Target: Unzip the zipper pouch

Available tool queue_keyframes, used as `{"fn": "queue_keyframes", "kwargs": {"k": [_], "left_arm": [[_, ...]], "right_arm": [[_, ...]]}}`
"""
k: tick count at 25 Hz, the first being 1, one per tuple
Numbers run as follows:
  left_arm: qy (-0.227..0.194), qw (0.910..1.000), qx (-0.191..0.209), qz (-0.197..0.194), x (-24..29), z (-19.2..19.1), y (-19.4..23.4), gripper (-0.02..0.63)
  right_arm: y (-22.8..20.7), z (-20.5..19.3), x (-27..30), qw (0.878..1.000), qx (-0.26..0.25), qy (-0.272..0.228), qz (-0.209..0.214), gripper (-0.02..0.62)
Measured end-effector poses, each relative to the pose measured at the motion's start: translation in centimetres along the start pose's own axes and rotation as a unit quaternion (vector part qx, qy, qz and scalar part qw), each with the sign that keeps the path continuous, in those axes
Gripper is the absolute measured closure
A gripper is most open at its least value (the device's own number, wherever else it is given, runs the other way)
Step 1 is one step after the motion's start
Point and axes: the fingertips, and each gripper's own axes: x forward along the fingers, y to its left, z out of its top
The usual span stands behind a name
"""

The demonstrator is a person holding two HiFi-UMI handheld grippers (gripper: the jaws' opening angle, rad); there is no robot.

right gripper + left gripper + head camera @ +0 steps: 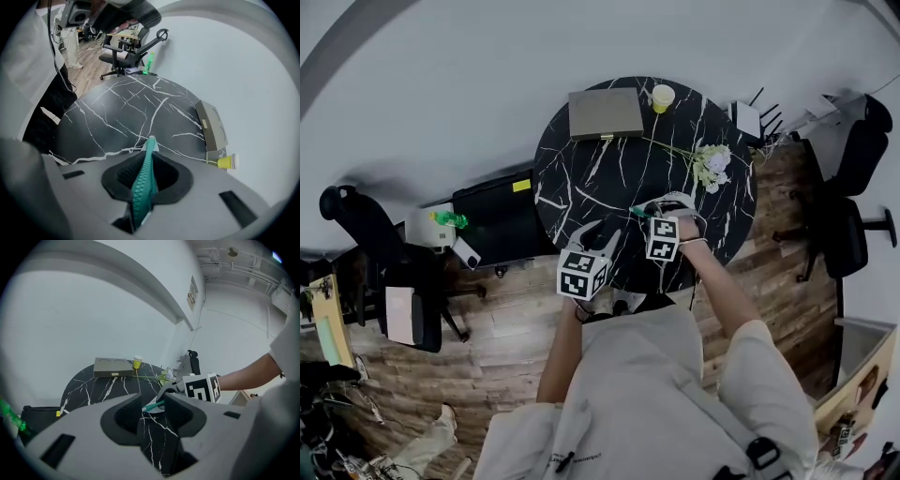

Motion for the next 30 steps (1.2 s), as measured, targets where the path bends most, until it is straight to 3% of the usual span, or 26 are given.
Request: {"fn": "queue_keyframes", "kwargs": {"k": [22,30], "left_arm": [[-0.002,0.9995,0.025,-0.019,2.3,1.9,-1.1,0.450],[0.008,0.9985,0.047,-0.026,2.3,2.1,-1.0,0.449]], "right_arm": [[-4.2,-0.9,-7.0,0.988,0.117,-0.094,-0.042,0.557],[-5.1,1.4,-11.3,0.973,0.143,-0.179,-0.034,0.558]]}}
